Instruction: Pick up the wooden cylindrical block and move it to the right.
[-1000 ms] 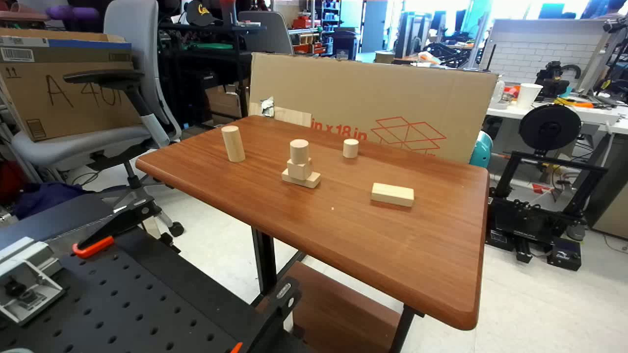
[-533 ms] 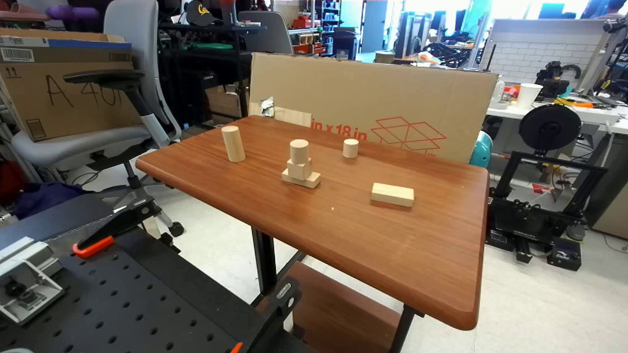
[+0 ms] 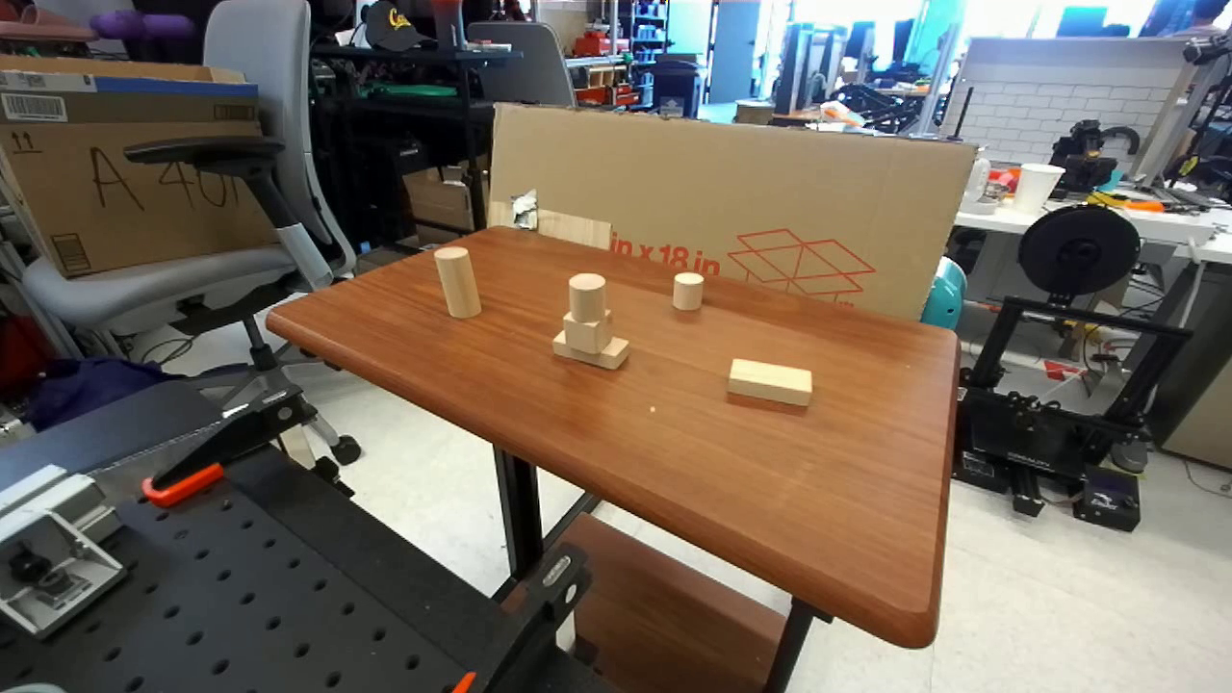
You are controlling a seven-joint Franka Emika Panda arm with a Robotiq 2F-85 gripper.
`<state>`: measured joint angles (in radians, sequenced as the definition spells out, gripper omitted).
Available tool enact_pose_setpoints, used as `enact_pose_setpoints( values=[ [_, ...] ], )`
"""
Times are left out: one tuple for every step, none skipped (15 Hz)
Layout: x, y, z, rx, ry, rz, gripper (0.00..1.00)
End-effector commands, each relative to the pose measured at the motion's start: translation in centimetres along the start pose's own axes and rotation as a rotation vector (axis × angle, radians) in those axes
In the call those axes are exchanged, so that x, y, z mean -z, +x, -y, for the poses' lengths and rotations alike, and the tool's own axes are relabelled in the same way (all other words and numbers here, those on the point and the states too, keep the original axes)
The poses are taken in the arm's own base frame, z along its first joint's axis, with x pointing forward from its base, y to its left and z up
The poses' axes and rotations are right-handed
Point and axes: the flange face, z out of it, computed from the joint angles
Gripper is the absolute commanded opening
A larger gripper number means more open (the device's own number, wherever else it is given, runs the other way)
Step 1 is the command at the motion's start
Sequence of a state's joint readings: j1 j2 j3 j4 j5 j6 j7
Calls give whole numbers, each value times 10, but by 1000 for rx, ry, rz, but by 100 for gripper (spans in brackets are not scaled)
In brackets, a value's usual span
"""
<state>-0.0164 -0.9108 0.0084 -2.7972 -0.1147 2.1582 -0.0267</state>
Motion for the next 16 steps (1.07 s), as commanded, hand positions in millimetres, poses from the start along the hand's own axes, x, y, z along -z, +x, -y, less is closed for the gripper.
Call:
enact_pose_setpoints(
  values=[
    [-28, 27, 2, -9, 0, 72, 100],
    [-44, 35, 4, 4, 8, 102, 100],
    [-60, 41, 5, 3, 11, 128, 100],
    [-76, 44, 6, 3, 19, 153, 100],
    [-92, 50, 7, 9, 30, 175, 100],
    [-107, 56, 10, 10, 31, 197, 100],
    [-122, 63, 14, 13, 31, 216, 100],
    [-137, 70, 18, 19, 33, 235, 100],
    [-151, 79, 23, 24, 38, 250, 100],
    [-165, 89, 29, 35, 41, 260, 100],
    [-179, 98, 34, 48, 46, 267, 100],
    [-192, 110, 41, 59, 54, 274, 100],
    [-206, 121, 48, 70, 61, 277, 100],
    [-220, 132, 57, 84, 73, 285, 100],
    [-235, 143, 64, 96, 81, 288, 100],
    [-246, 152, 72, 109, 88, 293, 100]
  ],
)
